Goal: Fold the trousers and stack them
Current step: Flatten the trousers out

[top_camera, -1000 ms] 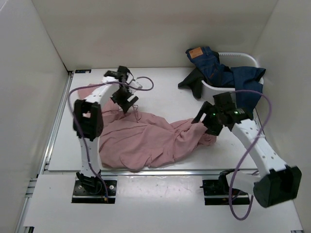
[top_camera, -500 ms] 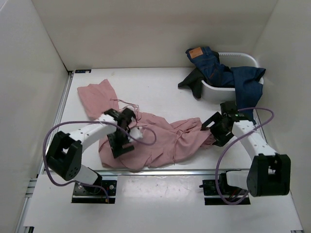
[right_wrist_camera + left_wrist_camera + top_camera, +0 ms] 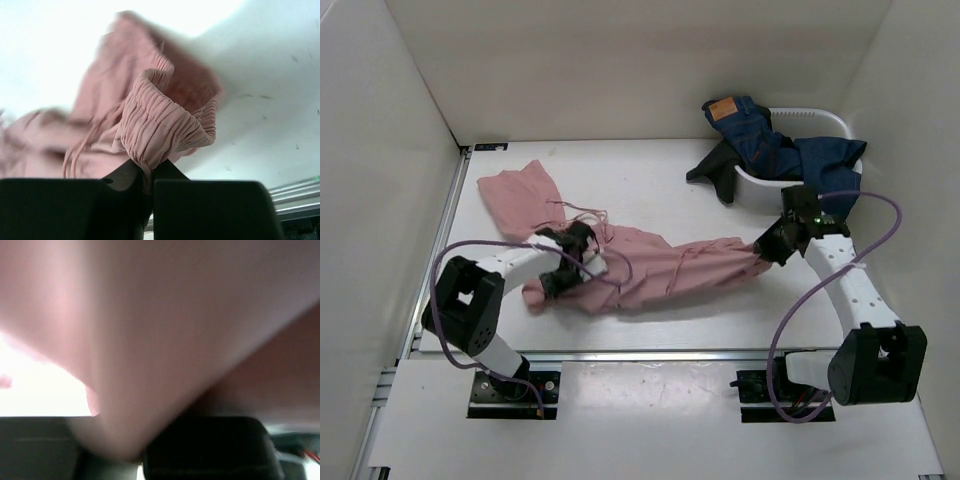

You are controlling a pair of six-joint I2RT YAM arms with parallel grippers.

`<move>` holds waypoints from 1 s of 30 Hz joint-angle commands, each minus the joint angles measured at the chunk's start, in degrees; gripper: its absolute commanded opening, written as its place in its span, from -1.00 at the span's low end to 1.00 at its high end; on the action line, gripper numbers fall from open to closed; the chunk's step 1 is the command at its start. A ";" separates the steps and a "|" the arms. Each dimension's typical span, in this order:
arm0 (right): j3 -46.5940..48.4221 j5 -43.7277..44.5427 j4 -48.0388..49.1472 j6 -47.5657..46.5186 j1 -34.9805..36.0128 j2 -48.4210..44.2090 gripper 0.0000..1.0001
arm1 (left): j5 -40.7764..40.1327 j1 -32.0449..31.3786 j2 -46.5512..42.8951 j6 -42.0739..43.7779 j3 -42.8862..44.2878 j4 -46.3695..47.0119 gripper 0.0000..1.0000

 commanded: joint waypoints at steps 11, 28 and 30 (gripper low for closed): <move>17.59 4.63 2.01 -3.57 17.35 1.40 -1.00 | -11.57 31.68 -9.61 20.44 43.87 5.71 -0.72; 6.56 3.49 -1.06 -1.64 11.24 -1.38 -1.00 | 1.43 14.48 17.50 5.66 52.84 4.85 0.15; 4.08 2.09 0.95 -1.02 7.73 -1.92 -1.00 | -0.23 14.98 25.17 0.97 62.45 -3.02 0.13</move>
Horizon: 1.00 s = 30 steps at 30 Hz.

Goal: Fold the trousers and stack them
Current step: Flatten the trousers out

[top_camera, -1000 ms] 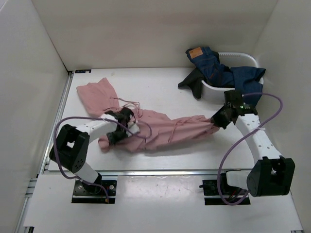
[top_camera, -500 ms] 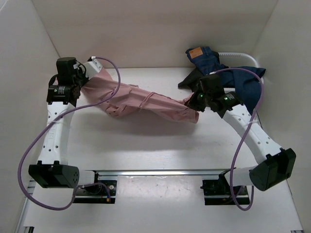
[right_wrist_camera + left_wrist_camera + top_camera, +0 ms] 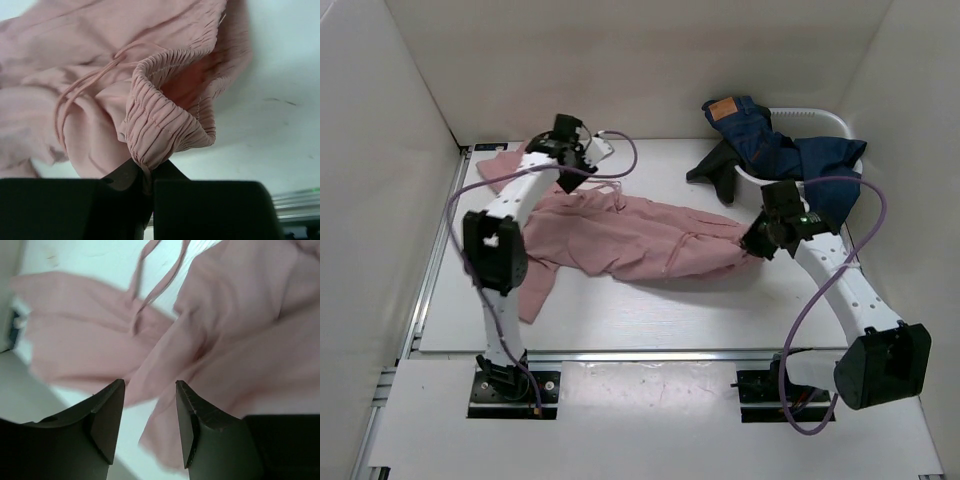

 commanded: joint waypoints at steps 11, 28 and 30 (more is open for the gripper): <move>-3.12 -0.65 1.80 -0.15 -6.27 -0.29 -1.00 | -4.91 3.47 -29.04 -2.72 -29.35 -12.84 0.51; -2.42 -0.74 0.56 -4.37 -18.65 -2.40 -1.00 | -6.22 -3.30 -19.76 -13.25 -59.87 0.67 0.54; -2.94 -0.74 0.56 -5.07 -20.58 -2.93 -1.00 | -11.92 0.46 -19.75 -12.64 -61.99 4.44 -0.71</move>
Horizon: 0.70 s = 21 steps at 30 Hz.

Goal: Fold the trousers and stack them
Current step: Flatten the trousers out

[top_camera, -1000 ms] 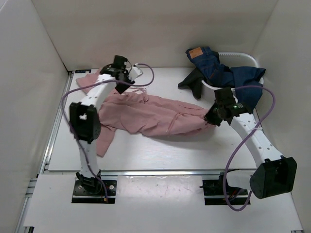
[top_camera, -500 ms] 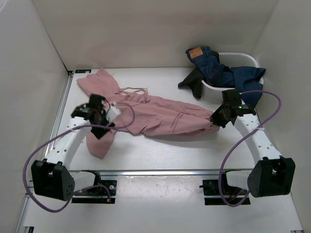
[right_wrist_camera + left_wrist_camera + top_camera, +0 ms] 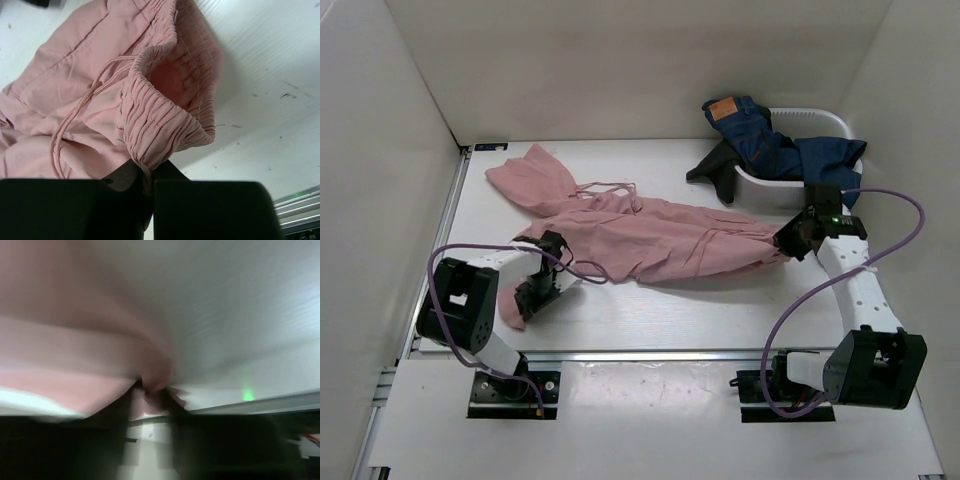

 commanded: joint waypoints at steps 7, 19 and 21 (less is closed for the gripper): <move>2.24 -2.55 -1.47 -7.26 -11.98 -3.24 -1.00 | -10.80 28.79 -6.30 11.13 4.40 16.10 -0.72; 3.38 -5.71 -3.23 -11.57 -14.72 -3.77 -1.00 | -5.79 45.56 -2.35 20.19 20.35 13.12 -0.72; 2.85 -8.16 -1.92 -11.57 -14.72 -3.77 -1.00 | -5.08 45.56 -2.35 20.72 22.36 12.50 -0.72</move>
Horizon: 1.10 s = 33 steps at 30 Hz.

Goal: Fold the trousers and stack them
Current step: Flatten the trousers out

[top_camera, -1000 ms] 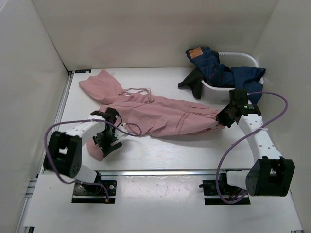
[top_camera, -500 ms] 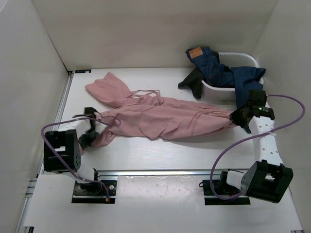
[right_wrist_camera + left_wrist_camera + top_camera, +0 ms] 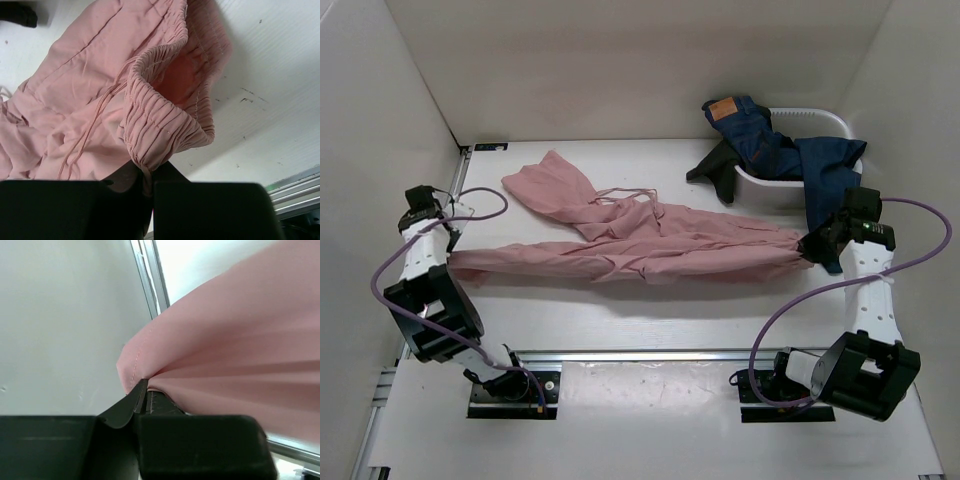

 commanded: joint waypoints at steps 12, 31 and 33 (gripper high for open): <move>29.47 -6.90 -2.96 -3.34 -0.40 12.35 -1.00 | 2.67 -0.55 13.94 -0.99 43.41 -11.58 -0.72; -24.83 -5.14 -9.73 2.54 -8.40 -16.12 -1.00 | -3.57 12.11 5.94 5.53 -5.80 -10.44 -0.72; -28.71 -5.14 -8.94 4.74 -10.15 -17.62 -1.00 | -2.52 12.64 6.47 5.53 -6.33 -10.44 -0.72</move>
